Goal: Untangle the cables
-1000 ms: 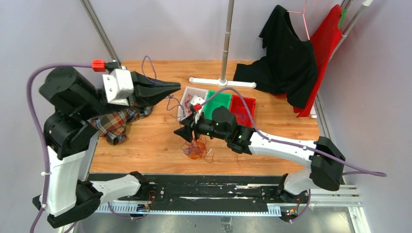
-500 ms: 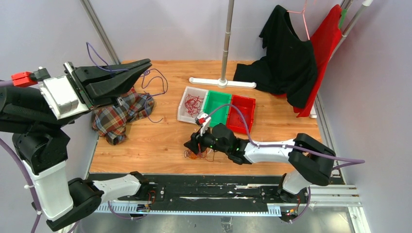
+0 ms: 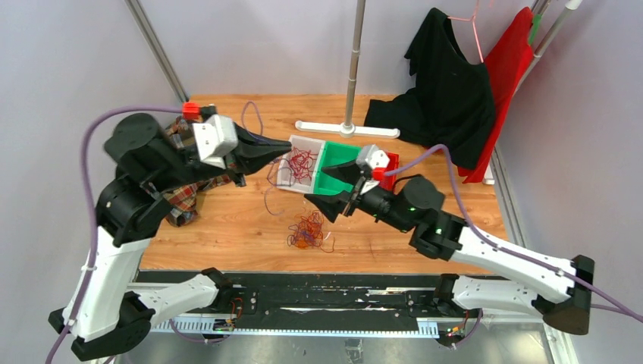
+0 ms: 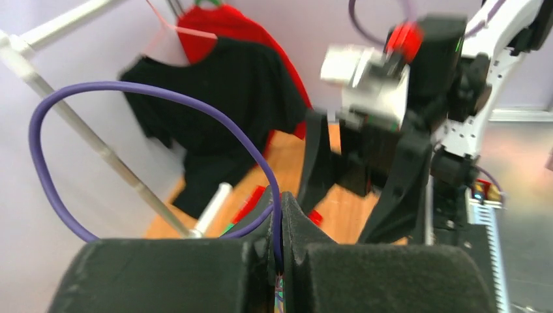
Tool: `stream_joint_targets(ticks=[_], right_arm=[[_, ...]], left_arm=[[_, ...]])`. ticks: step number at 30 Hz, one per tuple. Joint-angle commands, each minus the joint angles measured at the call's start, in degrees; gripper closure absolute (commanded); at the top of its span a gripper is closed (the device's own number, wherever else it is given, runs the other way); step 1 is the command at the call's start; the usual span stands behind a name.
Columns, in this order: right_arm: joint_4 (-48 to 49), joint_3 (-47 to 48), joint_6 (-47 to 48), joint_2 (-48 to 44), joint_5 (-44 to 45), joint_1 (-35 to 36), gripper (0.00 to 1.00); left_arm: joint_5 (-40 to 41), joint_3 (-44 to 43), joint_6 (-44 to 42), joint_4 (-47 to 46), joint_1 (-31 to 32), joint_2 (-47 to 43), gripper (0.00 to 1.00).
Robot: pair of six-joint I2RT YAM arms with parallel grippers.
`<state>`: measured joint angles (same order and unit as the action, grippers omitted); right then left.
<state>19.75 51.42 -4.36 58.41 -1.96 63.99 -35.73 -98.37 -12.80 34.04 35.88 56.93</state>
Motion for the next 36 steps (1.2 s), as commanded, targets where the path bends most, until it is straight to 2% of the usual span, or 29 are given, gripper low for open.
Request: stream_joint_targets(ticks=[1,4,7,12,16,18,20,23,24,25,27,29,30,32,33,36], right_arm=[[-5.72,4.32,6.96,-1.19,-6.51,0.70,0.29],[-5.38,7.54,8.85,0.89,-12.46,0.70,0.30],[-3.63,9.50,9.17,3.22,-13.73,0.70,0.32],[7.80,8.80,4.62,7.49,-18.24,0.70,0.33],[14.10,9.71,2.12,11.41,-20.79,1.13,0.40],[14.91,10.65,1.85,13.21,-21.20,1.46,0.47],[15.39,11.45,1.57,14.25,-21.16,1.58,0.59],[17.33,9.97,0.49,13.86,-17.85,1.58,0.93],[17.99,9.07,-0.20,13.27,-15.90,1.47,0.99],[18.39,8.11,-1.22,12.55,-13.96,1.18,0.99],[17.60,6.50,-4.82,11.04,-10.06,-0.41,0.99],[14.46,4.95,-8.61,9.09,-6.06,-2.96,0.99],[13.07,3.66,-9.99,7.31,-4.46,-4.46,0.99],[10.25,0.17,-12.31,4.05,-0.53,-7.43,0.99],[8.61,-1.45,-13.27,2.28,1.46,-9.10,0.99],[0.45,-4.86,-13.03,-2.93,8.22,-13.74,0.99]], left_arm=[[-3.44,4.10,4.94,-1.68,0.33,-1.59,1.00],[-4.05,6.10,8.00,-3.29,0.33,-1.91,1.00],[-6.52,8.04,10.95,-2.69,0.33,-2.06,1.00],[-8.22,10.01,11.92,-2.46,0.33,-2.86,1.00],[-8.93,9.74,12.01,-2.10,0.33,-3.00,1.00],[-9.15,9.73,12.11,-1.97,0.33,-3.19,1.00],[-9.12,10.07,11.89,-1.73,0.33,-3.51,1.00],[-8.17,10.78,10.74,-0.71,0.33,-4.33,1.00],[-7.47,11.36,10.31,-0.23,0.33,-4.67,0.99],[-6.31,12.23,9.70,0.05,0.33,-5.16,0.97],[-2.43,15.42,7.97,2.46,0.33,-6.49,0.76],[0.60,18.50,3.11,8.02,0.33,-7.38,0.63],[1.54,19.58,-0.17,11.46,0.33,-7.51,0.50],[2.84,20.96,-7.13,18.37,0.33,-7.33,0.17],[3.41,21.51,-10.86,21.61,0.33,-7.12,0.04],[8.20,22.92,-20.21,28.19,0.33,-6.55,0.02]])
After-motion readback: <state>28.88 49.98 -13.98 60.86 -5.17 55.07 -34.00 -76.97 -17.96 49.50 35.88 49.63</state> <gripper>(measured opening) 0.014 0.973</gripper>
